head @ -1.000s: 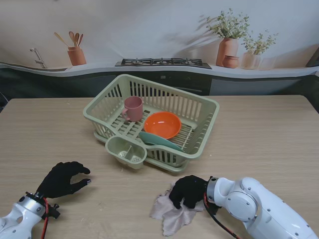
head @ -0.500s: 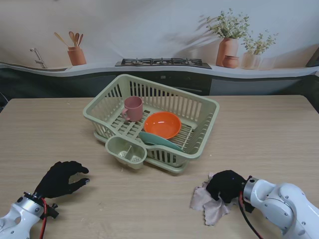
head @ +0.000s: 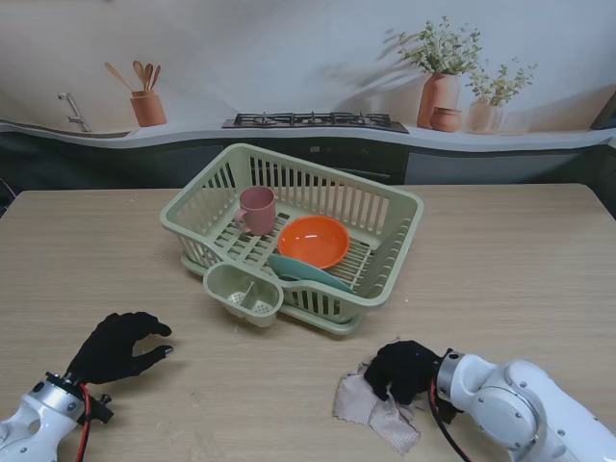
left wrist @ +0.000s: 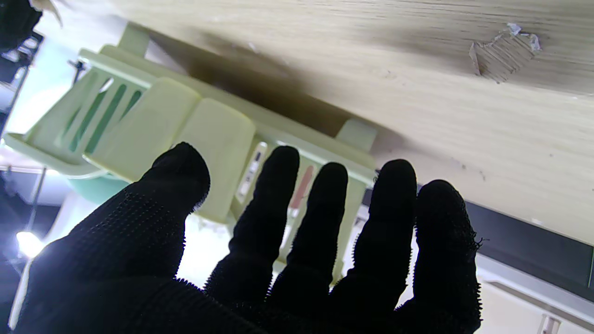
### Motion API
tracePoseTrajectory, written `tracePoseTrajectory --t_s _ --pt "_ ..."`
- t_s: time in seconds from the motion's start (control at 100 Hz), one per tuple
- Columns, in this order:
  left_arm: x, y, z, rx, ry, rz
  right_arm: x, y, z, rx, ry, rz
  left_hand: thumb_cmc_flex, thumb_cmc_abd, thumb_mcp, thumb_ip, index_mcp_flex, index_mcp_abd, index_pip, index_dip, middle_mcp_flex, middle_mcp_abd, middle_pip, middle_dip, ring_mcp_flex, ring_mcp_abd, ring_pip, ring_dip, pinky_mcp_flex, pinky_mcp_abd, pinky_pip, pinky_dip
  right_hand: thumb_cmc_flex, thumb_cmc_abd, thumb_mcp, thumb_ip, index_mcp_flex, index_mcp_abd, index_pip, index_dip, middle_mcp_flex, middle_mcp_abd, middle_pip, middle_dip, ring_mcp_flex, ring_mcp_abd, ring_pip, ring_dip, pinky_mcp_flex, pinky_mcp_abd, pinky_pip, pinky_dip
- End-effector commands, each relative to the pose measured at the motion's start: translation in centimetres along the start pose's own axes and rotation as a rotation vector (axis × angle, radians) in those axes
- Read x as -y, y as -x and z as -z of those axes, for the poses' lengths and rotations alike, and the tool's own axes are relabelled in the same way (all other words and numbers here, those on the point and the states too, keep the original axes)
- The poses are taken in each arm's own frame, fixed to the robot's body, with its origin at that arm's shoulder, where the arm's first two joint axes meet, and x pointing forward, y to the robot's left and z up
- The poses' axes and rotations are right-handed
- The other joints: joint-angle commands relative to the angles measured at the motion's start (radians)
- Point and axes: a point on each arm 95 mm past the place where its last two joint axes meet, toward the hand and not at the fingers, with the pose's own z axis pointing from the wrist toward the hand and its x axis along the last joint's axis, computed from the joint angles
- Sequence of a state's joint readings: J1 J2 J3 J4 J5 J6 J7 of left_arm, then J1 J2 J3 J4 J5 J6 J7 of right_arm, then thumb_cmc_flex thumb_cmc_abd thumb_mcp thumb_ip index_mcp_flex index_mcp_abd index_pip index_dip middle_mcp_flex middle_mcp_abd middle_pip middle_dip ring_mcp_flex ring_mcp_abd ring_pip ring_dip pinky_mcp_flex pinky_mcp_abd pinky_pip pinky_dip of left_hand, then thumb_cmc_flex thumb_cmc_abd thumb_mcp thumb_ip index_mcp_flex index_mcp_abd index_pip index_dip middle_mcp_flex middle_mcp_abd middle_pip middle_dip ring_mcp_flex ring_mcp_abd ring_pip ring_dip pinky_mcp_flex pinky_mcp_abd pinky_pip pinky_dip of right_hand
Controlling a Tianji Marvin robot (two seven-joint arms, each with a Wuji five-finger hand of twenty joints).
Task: Clear dishes and wipe the table
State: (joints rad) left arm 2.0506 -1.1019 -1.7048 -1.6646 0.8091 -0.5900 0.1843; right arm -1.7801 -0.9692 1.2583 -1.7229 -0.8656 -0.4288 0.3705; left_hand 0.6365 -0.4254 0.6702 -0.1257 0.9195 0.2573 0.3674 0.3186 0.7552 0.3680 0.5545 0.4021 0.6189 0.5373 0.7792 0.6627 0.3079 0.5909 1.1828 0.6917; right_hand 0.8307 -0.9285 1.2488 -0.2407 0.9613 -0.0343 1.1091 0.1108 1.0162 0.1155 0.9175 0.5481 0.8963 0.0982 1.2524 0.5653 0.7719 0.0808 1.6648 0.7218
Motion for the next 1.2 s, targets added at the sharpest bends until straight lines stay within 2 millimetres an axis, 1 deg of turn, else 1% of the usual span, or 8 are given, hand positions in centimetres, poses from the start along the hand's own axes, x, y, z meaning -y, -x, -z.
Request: tracePoseTrajectory --t_s 0.0,0.18,0.35,0.51,0.78,0.91,1.05,1.19 --pt "-0.3 -0.1 0.1 0.002 0.011 0.005 1.0 -1.5 -0.8 -0.020 -0.020 -0.016 0.031 0.035 -0.015 0.036 0.019 0.003 0.001 0.006 -0.008 0.017 -0.002 -0.007 -0.006 0.024 0.009 0.002 -0.013 -0.004 0.013 -0.003 -0.017 0.062 -0.031 -0.010 -0.006 0.057 0.012 0.005 0.030 0.087 -0.034 -0.073 0.055 0.047 0.063 0.015 0.034 -0.049 0.057 0.024" --pt "-0.4 -0.2 0.1 0.005 0.009 0.007 0.9 -3.7 -2.0 -0.012 0.031 -0.004 0.031 0.036 -0.018 0.036 0.018 0.004 0.002 0.006 -0.008 0.019 -0.001 -0.006 -0.007 0.026 0.008 0.002 -0.014 -0.004 0.013 -0.003 -0.018 0.060 -0.037 -0.011 -0.011 0.070 0.018 0.006 0.026 0.098 -0.016 -0.079 0.065 0.044 0.078 0.017 0.051 -0.046 0.067 0.023" --pt "-0.4 -0.2 0.1 0.004 0.008 0.004 1.4 -4.1 -2.0 0.018 0.043 0.022 0.031 0.037 -0.020 0.036 0.018 0.003 0.003 0.006 -0.007 0.019 -0.001 -0.006 -0.006 0.025 0.009 0.002 -0.014 -0.006 0.014 -0.002 -0.017 0.072 -0.044 -0.011 -0.020 0.074 0.028 0.003 0.016 0.104 0.006 -0.090 0.064 0.041 0.090 0.012 0.055 -0.046 0.071 0.016" --pt "-0.4 -0.1 0.1 0.003 0.004 0.003 2.3 -2.7 -0.6 0.077 0.041 0.055 0.032 0.038 -0.023 0.036 0.017 0.004 0.004 0.005 -0.009 0.021 -0.002 -0.006 -0.007 0.026 0.009 0.002 -0.014 -0.004 0.014 -0.002 -0.014 0.083 -0.045 -0.011 -0.038 0.083 0.049 -0.006 -0.002 0.114 0.040 -0.112 0.056 0.042 0.107 -0.004 0.051 -0.042 0.081 0.001" --pt "-0.4 -0.1 0.1 0.005 0.003 -0.001 3.4 1.8 4.2 0.160 0.006 0.169 0.033 0.039 -0.026 0.036 0.016 0.003 0.006 0.004 -0.008 0.018 -0.001 -0.006 -0.007 0.024 0.009 0.002 -0.016 -0.005 0.013 -0.003 -0.015 0.098 -0.049 -0.011 -0.057 0.083 0.068 -0.008 -0.018 0.114 0.060 -0.120 0.048 0.034 0.119 -0.010 0.041 -0.042 0.085 -0.005" --pt "-0.3 -0.1 0.2 0.004 0.002 -0.003 3.6 3.3 5.9 0.198 0.001 0.212 0.033 0.039 -0.027 0.036 0.016 0.005 0.007 0.004 -0.008 0.019 -0.001 -0.006 -0.008 0.027 0.008 0.002 -0.016 -0.006 0.013 -0.003 -0.014 0.100 -0.049 -0.011 -0.059 0.084 0.073 -0.012 -0.021 0.116 0.066 -0.123 0.045 0.035 0.121 -0.011 0.038 -0.042 0.087 -0.007" --pt "-0.3 -0.1 0.2 0.002 0.001 -0.003 3.6 3.7 6.5 0.191 -0.008 0.237 0.033 0.039 -0.027 0.036 0.016 0.004 0.008 0.004 -0.008 0.019 -0.002 -0.006 -0.006 0.027 0.009 0.002 -0.015 -0.006 0.014 -0.002 -0.014 0.101 -0.050 -0.011 -0.061 0.084 0.077 -0.015 -0.023 0.116 0.072 -0.128 0.044 0.034 0.125 -0.014 0.037 -0.041 0.089 -0.009" --pt "-0.2 0.0 0.3 -0.001 -0.003 -0.005 3.4 2.8 5.6 0.170 0.008 0.214 0.033 0.040 -0.028 0.036 0.015 0.004 0.008 0.003 -0.007 0.018 -0.001 -0.006 -0.007 0.026 0.009 0.002 -0.016 -0.006 0.014 -0.003 -0.013 0.100 -0.049 -0.011 -0.062 0.086 0.080 -0.018 -0.023 0.120 0.076 -0.131 0.045 0.036 0.129 -0.016 0.036 -0.040 0.092 -0.010"
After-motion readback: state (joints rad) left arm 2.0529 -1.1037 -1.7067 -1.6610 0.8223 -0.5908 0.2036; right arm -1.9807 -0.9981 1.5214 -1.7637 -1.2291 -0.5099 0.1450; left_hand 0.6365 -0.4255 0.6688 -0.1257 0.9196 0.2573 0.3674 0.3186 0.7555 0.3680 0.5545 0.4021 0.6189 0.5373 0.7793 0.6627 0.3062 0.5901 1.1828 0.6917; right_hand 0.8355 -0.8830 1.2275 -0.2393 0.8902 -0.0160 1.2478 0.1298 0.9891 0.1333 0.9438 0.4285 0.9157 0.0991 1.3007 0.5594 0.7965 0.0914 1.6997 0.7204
